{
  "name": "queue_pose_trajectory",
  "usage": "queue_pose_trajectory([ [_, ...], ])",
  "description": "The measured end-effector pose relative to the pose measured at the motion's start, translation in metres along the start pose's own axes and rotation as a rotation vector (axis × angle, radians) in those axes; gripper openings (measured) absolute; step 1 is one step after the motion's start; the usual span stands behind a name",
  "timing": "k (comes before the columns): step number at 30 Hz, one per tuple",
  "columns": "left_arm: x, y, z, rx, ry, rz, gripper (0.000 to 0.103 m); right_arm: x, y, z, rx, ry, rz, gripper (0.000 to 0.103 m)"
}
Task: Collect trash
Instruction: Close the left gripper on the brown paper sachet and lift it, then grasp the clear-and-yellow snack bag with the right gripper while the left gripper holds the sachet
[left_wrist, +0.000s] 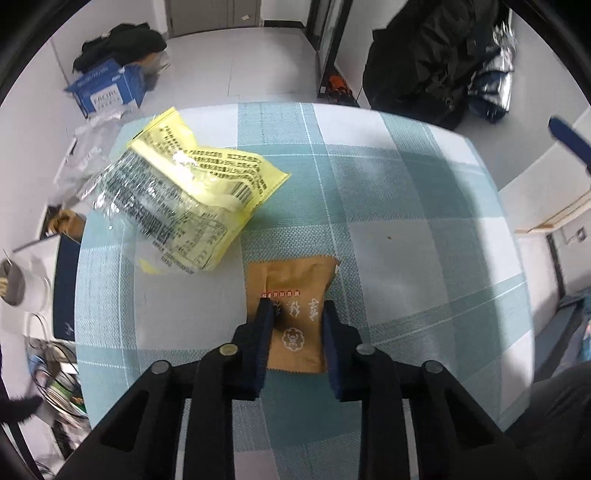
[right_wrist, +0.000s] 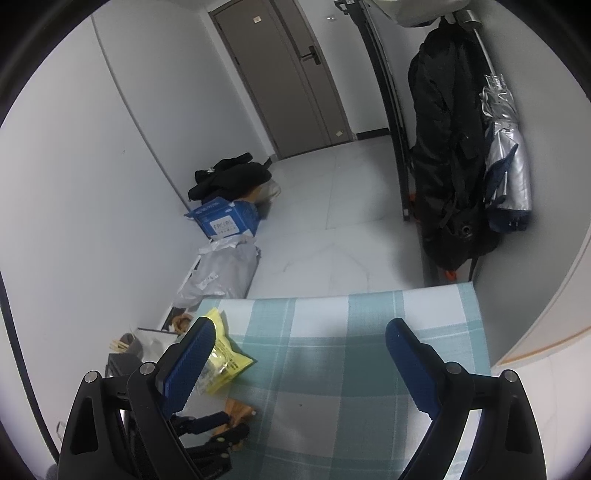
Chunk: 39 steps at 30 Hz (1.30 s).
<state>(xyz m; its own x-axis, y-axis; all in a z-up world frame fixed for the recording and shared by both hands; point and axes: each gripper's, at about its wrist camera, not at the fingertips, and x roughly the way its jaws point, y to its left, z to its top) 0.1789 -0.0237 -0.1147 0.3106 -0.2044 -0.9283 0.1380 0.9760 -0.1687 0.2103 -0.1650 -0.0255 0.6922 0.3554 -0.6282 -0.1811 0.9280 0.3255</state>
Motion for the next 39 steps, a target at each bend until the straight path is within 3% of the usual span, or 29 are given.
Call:
queue_pose_trajectory([
  [7, -0.012, 0.011, -0.004, -0.048, -0.026, -0.05, 0.007, 0.011, 0.003, -0.004, -0.008, 0.026, -0.013, 0.094],
  [17, -0.031, 0.047, -0.018, -0.124, -0.047, -0.124, 0.002, 0.037, 0.024, -0.018, -0.093, 0.071, -0.033, 0.094],
  [26, -0.039, 0.079, -0.028, -0.188, -0.047, -0.166, 0.002, 0.078, 0.068, -0.033, -0.218, 0.191, 0.095, 0.094],
  [31, -0.046, 0.097, -0.032, -0.221, -0.069, -0.178, 0.002, 0.117, 0.104, -0.04, -0.363, 0.259, 0.167, 0.094],
  [39, -0.056, 0.114, -0.03, -0.256, -0.11, -0.208, 0.002, 0.179, 0.145, -0.05, -0.486, 0.354, 0.171, 0.094],
])
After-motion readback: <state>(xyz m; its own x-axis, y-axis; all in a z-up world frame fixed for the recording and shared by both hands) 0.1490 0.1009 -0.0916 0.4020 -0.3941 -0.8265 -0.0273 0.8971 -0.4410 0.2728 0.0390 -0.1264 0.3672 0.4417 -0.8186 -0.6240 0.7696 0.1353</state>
